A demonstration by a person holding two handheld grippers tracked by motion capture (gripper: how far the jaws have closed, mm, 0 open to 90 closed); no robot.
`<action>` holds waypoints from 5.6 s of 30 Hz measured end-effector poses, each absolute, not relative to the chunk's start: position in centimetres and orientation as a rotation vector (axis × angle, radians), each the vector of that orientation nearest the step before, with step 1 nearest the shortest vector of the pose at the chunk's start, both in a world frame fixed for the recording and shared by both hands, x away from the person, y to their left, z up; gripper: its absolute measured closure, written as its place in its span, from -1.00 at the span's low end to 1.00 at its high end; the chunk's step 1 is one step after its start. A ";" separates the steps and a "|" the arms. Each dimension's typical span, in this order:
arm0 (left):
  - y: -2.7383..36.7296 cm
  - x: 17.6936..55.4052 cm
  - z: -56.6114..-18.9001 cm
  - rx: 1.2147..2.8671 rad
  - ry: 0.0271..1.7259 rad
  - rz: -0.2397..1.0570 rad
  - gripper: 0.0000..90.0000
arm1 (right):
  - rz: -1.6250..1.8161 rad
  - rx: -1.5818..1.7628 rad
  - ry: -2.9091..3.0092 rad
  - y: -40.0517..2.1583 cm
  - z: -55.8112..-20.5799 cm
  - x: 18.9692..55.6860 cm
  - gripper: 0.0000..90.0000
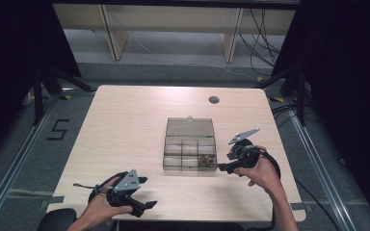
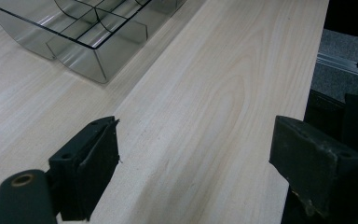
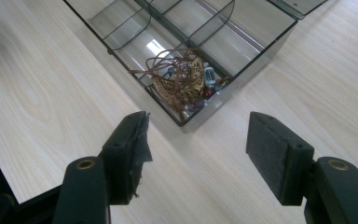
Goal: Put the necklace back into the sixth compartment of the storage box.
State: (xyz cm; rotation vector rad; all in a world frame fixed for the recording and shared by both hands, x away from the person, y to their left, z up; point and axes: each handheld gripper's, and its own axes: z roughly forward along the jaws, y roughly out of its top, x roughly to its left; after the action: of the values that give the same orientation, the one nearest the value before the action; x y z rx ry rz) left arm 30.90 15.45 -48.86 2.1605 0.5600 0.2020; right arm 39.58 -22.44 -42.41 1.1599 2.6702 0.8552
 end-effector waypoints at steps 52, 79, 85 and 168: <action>15.6 31.0 -48.8 2.174 0.546 0.222 -0.67 | 1.043 1.151 2.578 -22.8 -45.3 35.9 -0.42; 15.5 30.8 -48.7 2.171 0.556 0.219 -0.67 | 1.025 1.167 2.589 -22.2 -45.9 34.5 -0.53; 15.5 30.9 -48.7 2.170 0.555 0.215 -0.67 | 1.071 1.158 2.568 -22.3 -46.2 34.3 -0.54; 15.2 30.7 -49.0 2.155 0.558 0.201 -0.67 | 1.117 1.238 2.489 -24.1 -48.5 29.1 -0.63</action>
State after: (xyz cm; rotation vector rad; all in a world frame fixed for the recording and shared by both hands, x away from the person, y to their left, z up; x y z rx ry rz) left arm 30.68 15.18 -48.97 2.1551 0.5584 0.2008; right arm 29.14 -24.10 -48.54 1.2379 2.4891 1.1169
